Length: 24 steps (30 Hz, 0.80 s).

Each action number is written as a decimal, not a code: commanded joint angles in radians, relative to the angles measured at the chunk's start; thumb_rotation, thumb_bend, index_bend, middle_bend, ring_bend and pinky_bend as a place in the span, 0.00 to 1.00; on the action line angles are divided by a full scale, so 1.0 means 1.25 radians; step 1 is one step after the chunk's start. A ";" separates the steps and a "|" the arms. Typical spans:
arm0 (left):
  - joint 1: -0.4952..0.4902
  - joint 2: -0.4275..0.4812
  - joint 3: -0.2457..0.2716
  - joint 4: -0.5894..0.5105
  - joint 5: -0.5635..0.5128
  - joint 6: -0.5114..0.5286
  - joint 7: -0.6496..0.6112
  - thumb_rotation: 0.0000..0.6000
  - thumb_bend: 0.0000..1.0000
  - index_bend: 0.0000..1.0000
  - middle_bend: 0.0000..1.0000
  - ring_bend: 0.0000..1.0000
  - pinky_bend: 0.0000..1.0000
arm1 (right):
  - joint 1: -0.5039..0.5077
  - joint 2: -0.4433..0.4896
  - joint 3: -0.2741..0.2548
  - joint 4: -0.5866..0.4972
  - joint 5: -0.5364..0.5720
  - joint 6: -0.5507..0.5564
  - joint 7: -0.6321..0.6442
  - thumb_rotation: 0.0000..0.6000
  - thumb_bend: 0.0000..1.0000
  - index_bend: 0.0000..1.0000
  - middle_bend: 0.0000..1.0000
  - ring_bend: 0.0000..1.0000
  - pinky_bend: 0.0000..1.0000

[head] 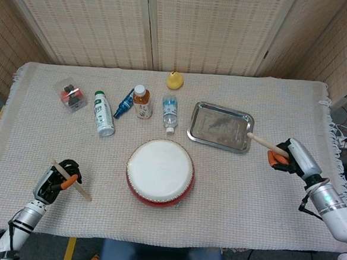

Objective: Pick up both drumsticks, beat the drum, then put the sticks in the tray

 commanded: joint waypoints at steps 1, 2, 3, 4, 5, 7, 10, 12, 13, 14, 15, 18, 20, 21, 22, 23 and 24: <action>0.011 -0.009 0.005 -0.001 -0.008 0.010 0.024 0.97 0.29 0.51 0.62 0.54 0.58 | -0.001 0.000 0.000 -0.001 -0.001 0.004 0.002 1.00 0.78 1.00 1.00 1.00 1.00; 0.012 -0.012 0.005 -0.001 -0.011 0.011 0.034 0.96 0.28 0.52 0.63 0.55 0.60 | -0.001 0.001 0.000 -0.001 -0.001 0.005 0.004 1.00 0.78 1.00 1.00 1.00 1.00; 0.013 -0.014 0.004 -0.002 -0.015 0.010 0.040 0.94 0.28 0.54 0.65 0.57 0.62 | -0.001 0.001 0.000 -0.001 -0.002 0.006 0.004 1.00 0.78 1.00 1.00 1.00 1.00; 0.014 -0.015 0.004 -0.003 -0.017 0.009 0.045 0.93 0.28 0.55 0.66 0.58 0.64 | -0.002 0.002 0.000 -0.001 -0.002 0.006 0.004 1.00 0.78 1.00 1.00 1.00 1.00; 0.014 -0.016 0.005 -0.006 -0.019 0.007 0.049 0.91 0.28 0.56 0.68 0.60 0.66 | -0.002 0.002 -0.001 -0.001 -0.002 0.007 0.005 1.00 0.78 1.00 1.00 1.00 1.00; 0.014 -0.017 0.004 -0.010 -0.025 0.003 0.055 0.84 0.28 0.59 0.71 0.62 0.68 | -0.003 0.002 -0.001 -0.002 -0.002 0.010 0.006 1.00 0.78 1.00 1.00 1.00 1.00; 0.013 -0.019 0.001 -0.017 -0.033 -0.005 0.074 0.76 0.28 0.62 0.76 0.67 0.70 | -0.005 0.002 -0.001 -0.001 -0.004 0.015 0.010 1.00 0.78 1.00 1.00 1.00 1.00; 0.012 -0.022 0.002 -0.020 -0.032 -0.006 0.089 0.73 0.28 0.64 0.78 0.69 0.71 | -0.006 0.003 -0.001 -0.001 -0.005 0.019 0.013 1.00 0.78 1.00 1.00 1.00 1.00; 0.012 -0.023 0.003 -0.020 -0.032 -0.008 0.098 0.72 0.28 0.64 0.78 0.69 0.71 | -0.007 0.003 -0.001 -0.001 -0.005 0.020 0.014 1.00 0.78 1.00 1.00 1.00 1.00; 0.012 -0.026 0.004 -0.021 -0.031 -0.009 0.111 0.72 0.28 0.64 0.78 0.69 0.71 | -0.007 0.004 -0.001 -0.001 -0.006 0.021 0.016 1.00 0.78 1.00 1.00 1.00 1.00; 0.012 -0.028 0.005 -0.021 -0.031 -0.009 0.121 0.72 0.28 0.65 0.78 0.69 0.72 | -0.008 0.005 -0.001 -0.001 -0.007 0.022 0.018 1.00 0.78 1.00 1.00 1.00 1.00; 0.012 -0.037 0.008 -0.021 -0.033 -0.014 0.152 0.72 0.28 0.66 0.79 0.69 0.73 | -0.008 0.006 -0.001 0.000 -0.008 0.023 0.022 1.00 0.78 1.00 1.00 1.00 1.00; 0.012 -0.045 0.010 -0.017 -0.033 -0.016 0.174 0.72 0.28 0.68 0.80 0.70 0.75 | -0.008 0.006 -0.001 0.001 -0.008 0.024 0.026 1.00 0.78 1.00 1.00 1.00 1.00; 0.012 -0.048 0.010 -0.016 -0.033 -0.017 0.181 0.71 0.28 0.68 0.80 0.71 0.76 | -0.008 0.006 -0.001 0.001 -0.009 0.024 0.026 1.00 0.78 1.00 1.00 1.00 1.00; 0.012 -0.051 0.011 -0.015 -0.033 -0.018 0.187 0.72 0.28 0.69 0.81 0.71 0.76 | -0.008 0.006 -0.001 0.002 -0.009 0.025 0.027 1.00 0.78 1.00 1.00 1.00 1.00; 0.011 -0.055 0.013 -0.013 -0.030 -0.019 0.195 0.72 0.28 0.69 0.81 0.71 0.77 | -0.009 0.006 -0.002 0.002 -0.009 0.025 0.029 1.00 0.78 1.00 1.00 1.00 1.00; 0.011 -0.058 0.014 -0.010 -0.028 -0.018 0.202 0.73 0.28 0.69 0.81 0.71 0.77 | -0.009 0.006 -0.002 0.003 -0.009 0.025 0.030 1.00 0.78 1.00 1.00 1.00 1.00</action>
